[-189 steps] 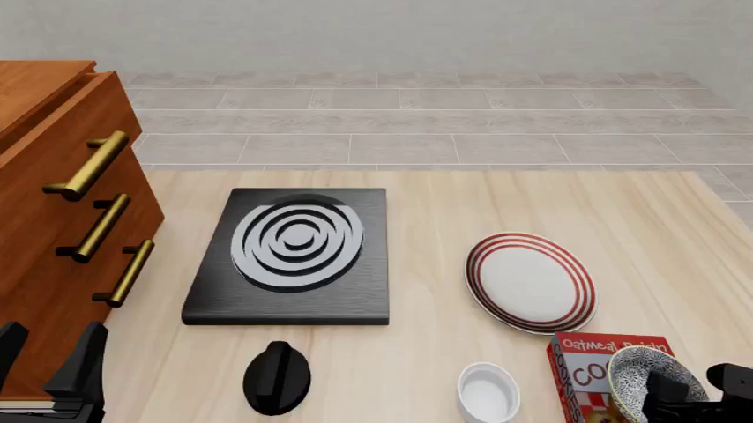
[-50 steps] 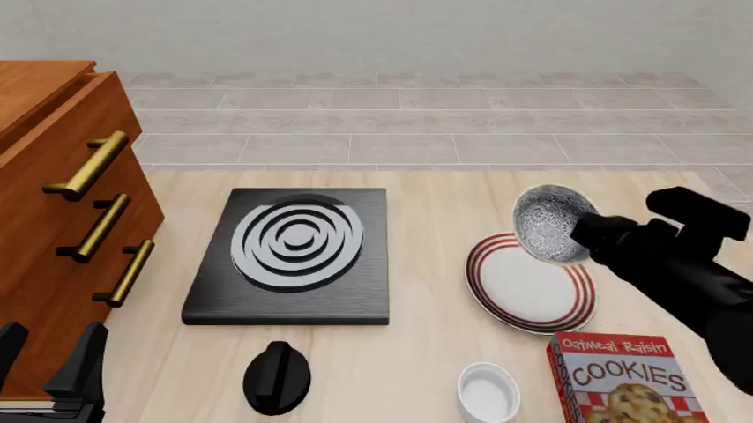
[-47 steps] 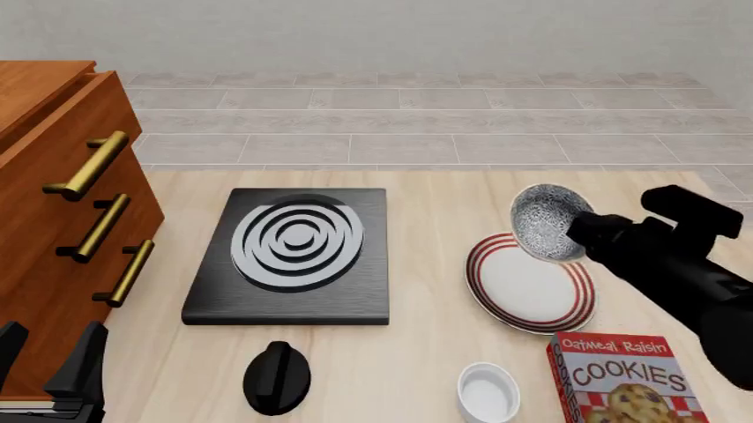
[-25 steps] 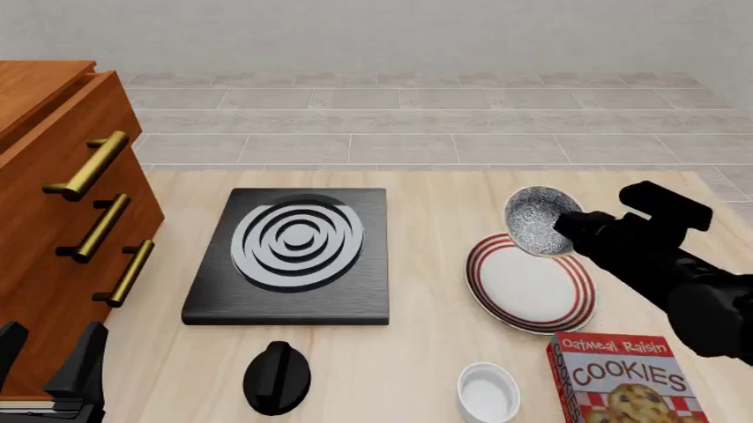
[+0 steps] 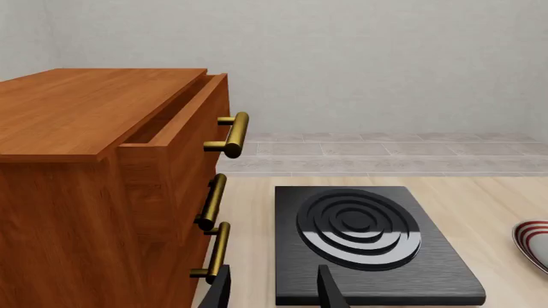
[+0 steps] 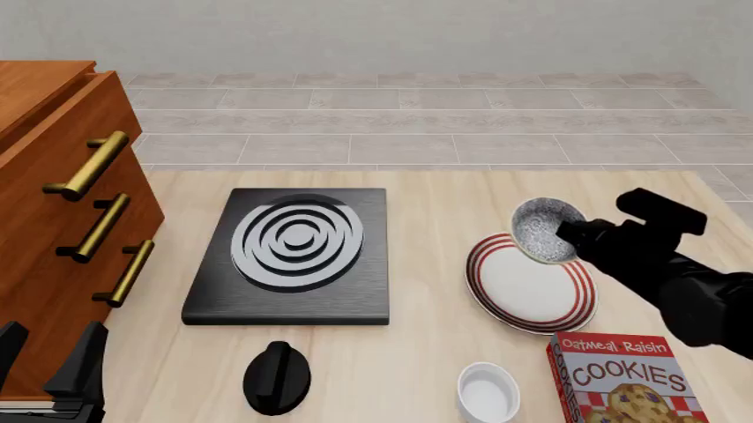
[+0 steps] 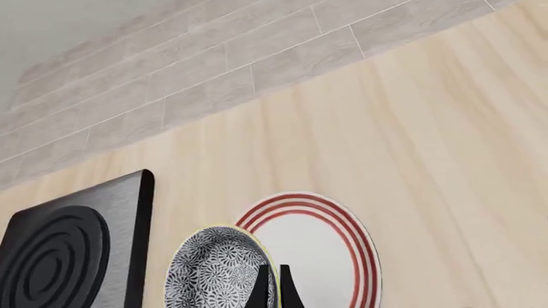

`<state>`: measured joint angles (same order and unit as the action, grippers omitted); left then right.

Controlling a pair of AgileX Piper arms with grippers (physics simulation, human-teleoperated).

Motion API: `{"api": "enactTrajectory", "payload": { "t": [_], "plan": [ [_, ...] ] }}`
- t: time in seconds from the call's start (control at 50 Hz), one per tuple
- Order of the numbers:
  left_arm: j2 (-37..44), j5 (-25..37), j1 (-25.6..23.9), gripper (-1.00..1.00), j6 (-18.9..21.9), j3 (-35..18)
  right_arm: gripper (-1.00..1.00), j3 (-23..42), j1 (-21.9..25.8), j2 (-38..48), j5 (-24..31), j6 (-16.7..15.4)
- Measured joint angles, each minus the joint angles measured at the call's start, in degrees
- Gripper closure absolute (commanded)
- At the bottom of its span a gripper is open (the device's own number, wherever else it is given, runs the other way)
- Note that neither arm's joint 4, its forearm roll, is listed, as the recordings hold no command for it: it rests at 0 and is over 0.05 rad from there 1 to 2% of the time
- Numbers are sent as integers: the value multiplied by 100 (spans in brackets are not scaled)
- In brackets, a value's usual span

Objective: Pick the akita bowl on the cookies box and place it on the plate.

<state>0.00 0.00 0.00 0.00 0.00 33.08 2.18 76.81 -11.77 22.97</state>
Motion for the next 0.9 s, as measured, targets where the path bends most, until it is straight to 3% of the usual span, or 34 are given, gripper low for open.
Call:
{"api": "enactTrajectory", "payload": {
  "t": [0.9],
  "plan": [
    [0, 0, 0, -100, 0, 0, 100, -94, -209, 854, -552, -137]
  ]
}}
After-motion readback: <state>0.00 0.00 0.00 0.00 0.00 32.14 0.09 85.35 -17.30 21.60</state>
